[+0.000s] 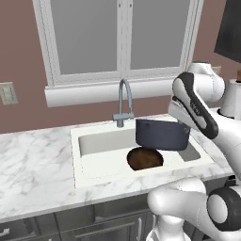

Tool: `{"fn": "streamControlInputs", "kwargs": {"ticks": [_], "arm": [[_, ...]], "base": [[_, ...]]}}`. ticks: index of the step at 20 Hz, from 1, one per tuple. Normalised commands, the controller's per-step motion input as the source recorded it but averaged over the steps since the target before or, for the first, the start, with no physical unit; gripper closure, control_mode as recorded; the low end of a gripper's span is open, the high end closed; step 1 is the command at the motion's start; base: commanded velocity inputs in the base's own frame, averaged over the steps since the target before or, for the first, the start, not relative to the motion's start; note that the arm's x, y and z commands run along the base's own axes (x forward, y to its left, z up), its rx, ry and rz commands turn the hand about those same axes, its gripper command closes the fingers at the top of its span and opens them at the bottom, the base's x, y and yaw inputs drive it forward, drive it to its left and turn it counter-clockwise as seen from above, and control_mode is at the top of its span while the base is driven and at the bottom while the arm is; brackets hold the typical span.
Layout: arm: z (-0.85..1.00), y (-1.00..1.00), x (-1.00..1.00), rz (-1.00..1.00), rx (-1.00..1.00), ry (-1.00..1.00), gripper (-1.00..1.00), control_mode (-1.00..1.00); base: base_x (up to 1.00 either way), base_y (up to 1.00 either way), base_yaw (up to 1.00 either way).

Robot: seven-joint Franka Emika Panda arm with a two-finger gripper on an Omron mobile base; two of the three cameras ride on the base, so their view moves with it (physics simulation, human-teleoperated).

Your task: Move the pot and pan from the stove into the sink.

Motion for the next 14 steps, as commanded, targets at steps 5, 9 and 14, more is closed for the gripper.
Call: {"fn": "streamControlInputs", "kwargs": {"ticks": [5, 9, 14], "arm": [[-0.45, -0.08, 0.61, 0.05, 0.00, 0.16, 1.00, -1.00], [-0.31, -0.15, 0.79, 0.03, 0.00, 0.11, 1.00, -1.00], [-0.28, -0.18, 0.87, 0.01, 0.00, 0.08, 1.00, -1.00]], "base": [[0.00, 0.00, 0.00], [0.00, 0.00, 0.00], [0.00, 0.00, 0.00]]}}
